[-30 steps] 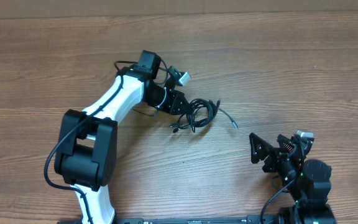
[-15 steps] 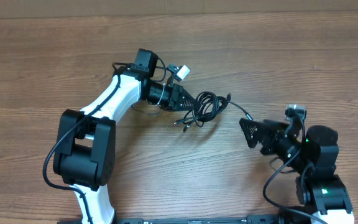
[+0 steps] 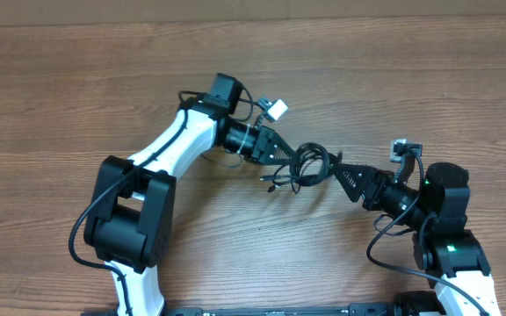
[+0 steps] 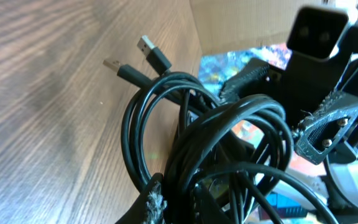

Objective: Untangle cables

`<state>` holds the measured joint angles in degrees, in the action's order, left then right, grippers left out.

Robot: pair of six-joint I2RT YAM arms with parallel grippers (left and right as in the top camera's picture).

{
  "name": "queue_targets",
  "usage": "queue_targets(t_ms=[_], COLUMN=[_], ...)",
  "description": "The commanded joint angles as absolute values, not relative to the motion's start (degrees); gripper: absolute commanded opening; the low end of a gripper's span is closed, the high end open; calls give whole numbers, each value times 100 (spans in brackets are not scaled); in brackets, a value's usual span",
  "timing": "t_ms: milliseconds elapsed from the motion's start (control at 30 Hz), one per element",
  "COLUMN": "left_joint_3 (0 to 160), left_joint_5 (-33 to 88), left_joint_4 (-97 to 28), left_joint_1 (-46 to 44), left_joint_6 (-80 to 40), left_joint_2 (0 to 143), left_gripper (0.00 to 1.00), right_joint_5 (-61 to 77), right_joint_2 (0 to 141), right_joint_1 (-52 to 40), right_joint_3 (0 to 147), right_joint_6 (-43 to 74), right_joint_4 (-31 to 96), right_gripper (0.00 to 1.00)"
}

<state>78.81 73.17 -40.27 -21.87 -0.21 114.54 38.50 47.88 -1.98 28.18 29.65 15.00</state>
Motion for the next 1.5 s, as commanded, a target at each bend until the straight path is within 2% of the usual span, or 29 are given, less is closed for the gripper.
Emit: queue_targets(t_ms=[0,100,567,733,833,867,900,967,1033,1167,1367,1467], left_joint_3=[8014,8014,8014,8014,8016,8016,8016,8018,8044,8121,8230,8230], left_joint_5=[7247,7247,7242,7116,7118,7118,7116,7102,6938,6309,6088,6090], left_joint_4=[-4007,-4005,-3990,-3942,-3920,-3892,-3870,-3811,-3830,-4053,-4174,-4178], left_joint_1=[-2309,-2397,-2521,-2519,-2512,-2510,-2502,-2451,-2335,-1959,-1385,-1256], left_joint_6=[130,126,128,126,126,126,126,128,126,128,128,128], left_joint_2=[11216,11216,11216,11216,11216,11216,11216,11216,11216,11159,10840,10661], left_gripper=[14,14,14,14,15,17,26,62,84,93,93,93], right_joint_5=[4222,4394,5354,5817,5756,5701,5634,5524,5415,5212,5207,4807], right_joint_2=[4925,5057,5450,5468,5468,5468,5468,5468,5468,5468,5468,5470], right_joint_1=[-231,-231,-231,-231,-231,-231,-231,-231,-231,-231,-305,-425], right_joint_3=[2969,2969,2969,2969,2969,2969,2969,2969,2969,2969,2969,2969], right_joint_6=[3015,3000,3002,3002,3002,3002,3002,3006,3028,3277,3623,3623], right_joint_4=[1452,1411,1243,1070,1059,1061,1066,1070,1057,897,161,211], right_gripper=[64,59,25,16,4,4,4,4,4,4,4,4])
